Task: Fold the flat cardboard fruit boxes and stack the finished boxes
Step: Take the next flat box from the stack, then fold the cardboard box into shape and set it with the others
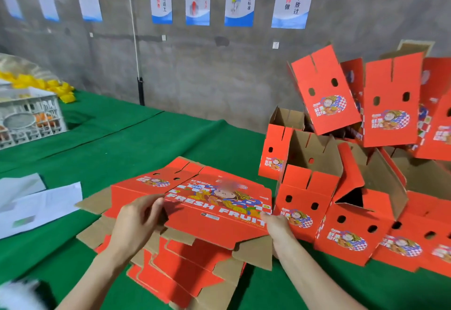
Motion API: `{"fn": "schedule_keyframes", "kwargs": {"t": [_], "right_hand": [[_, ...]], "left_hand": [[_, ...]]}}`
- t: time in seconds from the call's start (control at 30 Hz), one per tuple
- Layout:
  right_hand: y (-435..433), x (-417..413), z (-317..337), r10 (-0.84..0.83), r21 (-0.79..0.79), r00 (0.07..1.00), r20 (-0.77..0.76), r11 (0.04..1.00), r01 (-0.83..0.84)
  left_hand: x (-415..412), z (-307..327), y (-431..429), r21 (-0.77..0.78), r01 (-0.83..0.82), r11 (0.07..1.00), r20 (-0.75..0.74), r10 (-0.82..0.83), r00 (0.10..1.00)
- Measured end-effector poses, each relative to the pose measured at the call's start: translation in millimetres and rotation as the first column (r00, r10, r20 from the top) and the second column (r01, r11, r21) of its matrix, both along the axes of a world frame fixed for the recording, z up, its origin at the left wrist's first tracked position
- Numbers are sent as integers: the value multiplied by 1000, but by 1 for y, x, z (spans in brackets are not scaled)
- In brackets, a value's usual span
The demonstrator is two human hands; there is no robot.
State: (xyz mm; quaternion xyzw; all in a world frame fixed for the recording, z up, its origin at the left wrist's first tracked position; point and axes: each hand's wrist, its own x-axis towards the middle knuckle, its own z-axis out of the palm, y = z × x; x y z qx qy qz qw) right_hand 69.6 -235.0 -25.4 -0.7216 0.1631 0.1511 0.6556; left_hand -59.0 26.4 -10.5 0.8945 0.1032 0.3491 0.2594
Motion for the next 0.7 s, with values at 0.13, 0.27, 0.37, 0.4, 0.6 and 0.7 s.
{"fn": "schedule_keyframes", "kwargs": {"t": [0.13,0.27,0.37,0.4,0.6,0.7], "right_hand": [[-20,13,29,36,81,993,-113,996,-27],[-57,7,39,76,357,980,-184,934,-6],[-87,-4,50,78,576,977,-199,816,52],[-98,-7,53,68,622,977,-202,779,75],[-157,-35,85,-144,721,988,-62,677,145],[-186,-49,102,-459,665,872,172,707,241]], "left_hand": [[-17,48,-11,342,197,919,116,-250,961],[-11,90,-24,646,145,749,112,-281,953],[3,124,-42,740,85,667,72,-204,976],[9,134,-49,770,102,630,65,-236,970],[41,172,-102,793,171,585,99,-401,911],[45,190,-142,751,187,633,110,-399,910]]}}
